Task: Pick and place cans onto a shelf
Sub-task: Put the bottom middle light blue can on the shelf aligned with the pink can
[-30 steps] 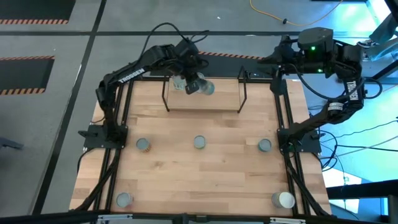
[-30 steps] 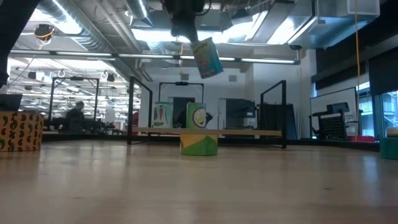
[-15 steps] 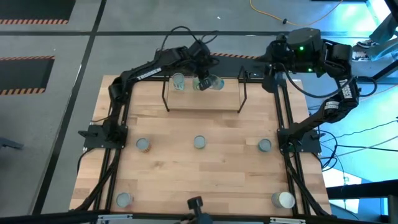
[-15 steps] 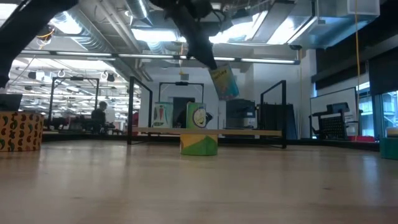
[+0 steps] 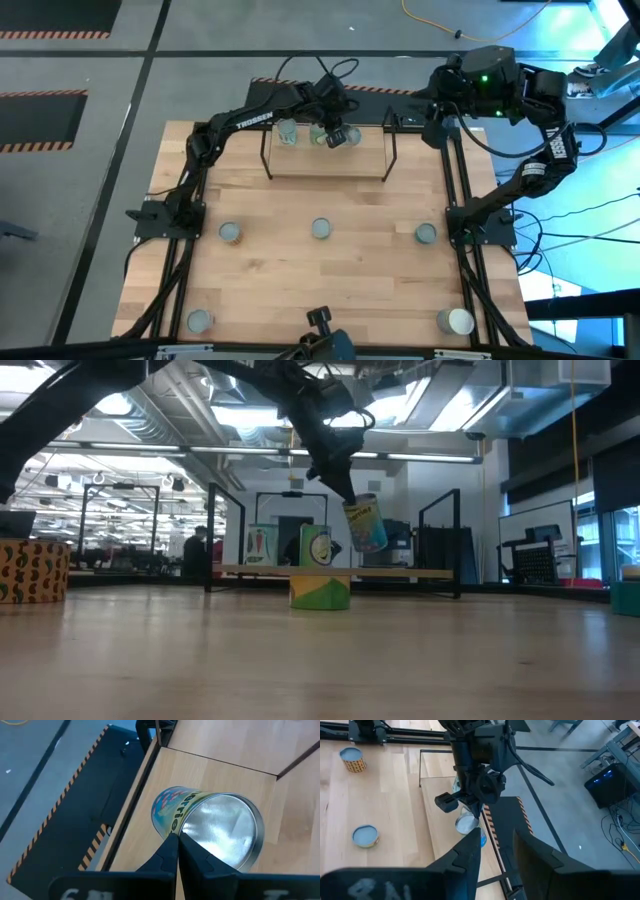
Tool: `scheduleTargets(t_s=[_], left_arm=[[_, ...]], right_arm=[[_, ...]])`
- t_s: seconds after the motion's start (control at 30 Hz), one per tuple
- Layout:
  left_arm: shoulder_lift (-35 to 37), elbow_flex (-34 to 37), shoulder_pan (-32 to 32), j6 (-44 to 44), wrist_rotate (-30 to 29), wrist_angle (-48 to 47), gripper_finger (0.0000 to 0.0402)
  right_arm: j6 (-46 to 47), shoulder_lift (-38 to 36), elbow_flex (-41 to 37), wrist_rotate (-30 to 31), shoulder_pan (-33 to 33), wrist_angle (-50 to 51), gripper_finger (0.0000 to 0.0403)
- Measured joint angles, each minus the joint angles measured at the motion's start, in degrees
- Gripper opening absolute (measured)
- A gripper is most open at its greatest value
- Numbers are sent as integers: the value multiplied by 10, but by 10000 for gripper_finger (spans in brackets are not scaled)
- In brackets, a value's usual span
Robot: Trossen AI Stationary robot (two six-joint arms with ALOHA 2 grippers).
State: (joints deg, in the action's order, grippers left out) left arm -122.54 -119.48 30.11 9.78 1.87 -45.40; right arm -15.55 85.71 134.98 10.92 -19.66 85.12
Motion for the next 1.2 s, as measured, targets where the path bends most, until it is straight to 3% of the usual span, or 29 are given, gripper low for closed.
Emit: scheduleTargets(t_s=[0.37,0.6,0.8,1.2], left_arm=[[1,0,3,-17,12,-76,0],[6,-37,-8,-21,67,-128,0],[8,-84,-21,-18,62,-189,0],[1,-83,-25,-19,44,-270,0]], right_arm=[[0,0,0,0,0,0,117],[0,0,0,0,0,0,117],[0,0,0,0,0,0,117],[-2,0,0,0,0,0,117]])
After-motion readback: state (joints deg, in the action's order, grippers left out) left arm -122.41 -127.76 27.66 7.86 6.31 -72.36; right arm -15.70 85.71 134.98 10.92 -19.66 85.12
